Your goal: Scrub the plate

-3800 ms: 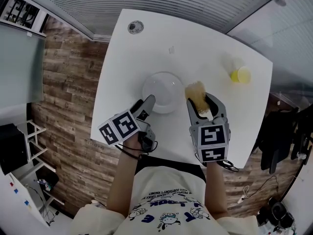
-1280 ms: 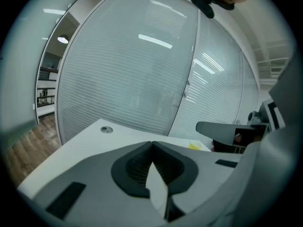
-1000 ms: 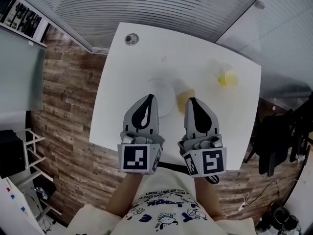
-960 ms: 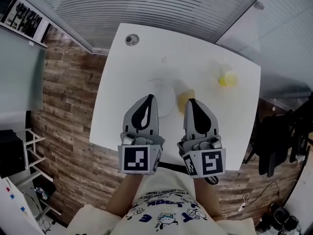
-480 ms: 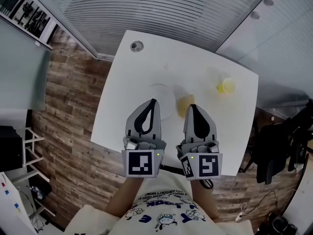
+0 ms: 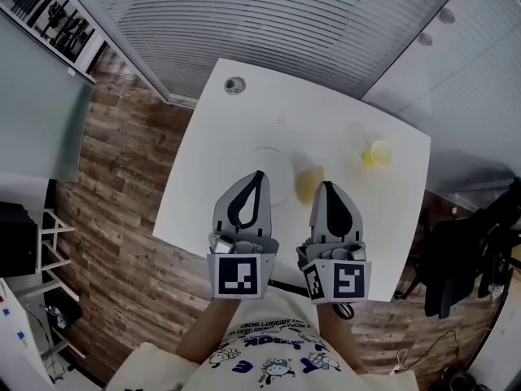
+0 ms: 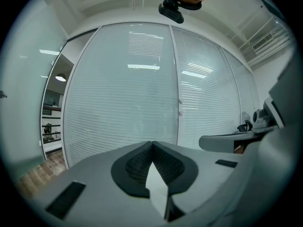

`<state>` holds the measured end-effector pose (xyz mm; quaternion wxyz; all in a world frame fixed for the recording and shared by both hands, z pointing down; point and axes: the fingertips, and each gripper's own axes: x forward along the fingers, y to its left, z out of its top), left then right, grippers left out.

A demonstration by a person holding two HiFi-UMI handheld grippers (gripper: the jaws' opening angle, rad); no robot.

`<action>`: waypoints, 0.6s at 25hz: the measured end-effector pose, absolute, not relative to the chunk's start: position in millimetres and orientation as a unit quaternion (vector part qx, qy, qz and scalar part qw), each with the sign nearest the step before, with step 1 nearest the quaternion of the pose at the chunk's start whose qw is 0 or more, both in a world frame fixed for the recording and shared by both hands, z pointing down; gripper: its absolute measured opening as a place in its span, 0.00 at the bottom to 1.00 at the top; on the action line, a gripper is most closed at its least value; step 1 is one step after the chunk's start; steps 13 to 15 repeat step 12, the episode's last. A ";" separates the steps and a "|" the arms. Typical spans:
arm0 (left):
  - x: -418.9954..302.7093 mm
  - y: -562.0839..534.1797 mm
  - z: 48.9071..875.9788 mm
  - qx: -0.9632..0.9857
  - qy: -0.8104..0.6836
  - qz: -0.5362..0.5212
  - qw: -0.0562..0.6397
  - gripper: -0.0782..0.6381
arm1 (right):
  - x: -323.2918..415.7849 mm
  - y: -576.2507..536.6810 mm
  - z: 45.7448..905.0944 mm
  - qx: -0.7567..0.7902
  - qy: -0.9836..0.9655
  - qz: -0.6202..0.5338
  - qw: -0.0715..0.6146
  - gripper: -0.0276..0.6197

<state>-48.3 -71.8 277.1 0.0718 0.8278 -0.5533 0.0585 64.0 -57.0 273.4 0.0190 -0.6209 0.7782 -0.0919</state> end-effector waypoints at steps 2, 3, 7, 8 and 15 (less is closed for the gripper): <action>-49.4 -71.1 276.6 0.827 -0.554 0.058 0.073 0.14 | 63.5 -57.3 273.0 -0.622 0.778 -0.094 0.020 0.05; -50.1 -71.5 276.3 0.827 -0.555 0.057 0.073 0.14 | 62.8 -58.1 273.3 -0.621 0.778 -0.094 0.021 0.05; -52.8 -74.5 275.3 0.825 -0.558 0.056 0.071 0.14 | 60.5 -60.4 272.4 -0.620 0.779 -0.086 0.018 0.05; -52.8 -74.6 274.3 0.825 -0.558 0.055 0.069 0.14 | 60.6 -59.8 271.8 -0.620 0.779 -0.086 0.018 0.05; -50.0 -73.4 271.1 0.826 -0.558 0.055 0.060 0.14 | 62.9 -56.6 271.0 -0.621 0.778 -0.088 0.018 0.05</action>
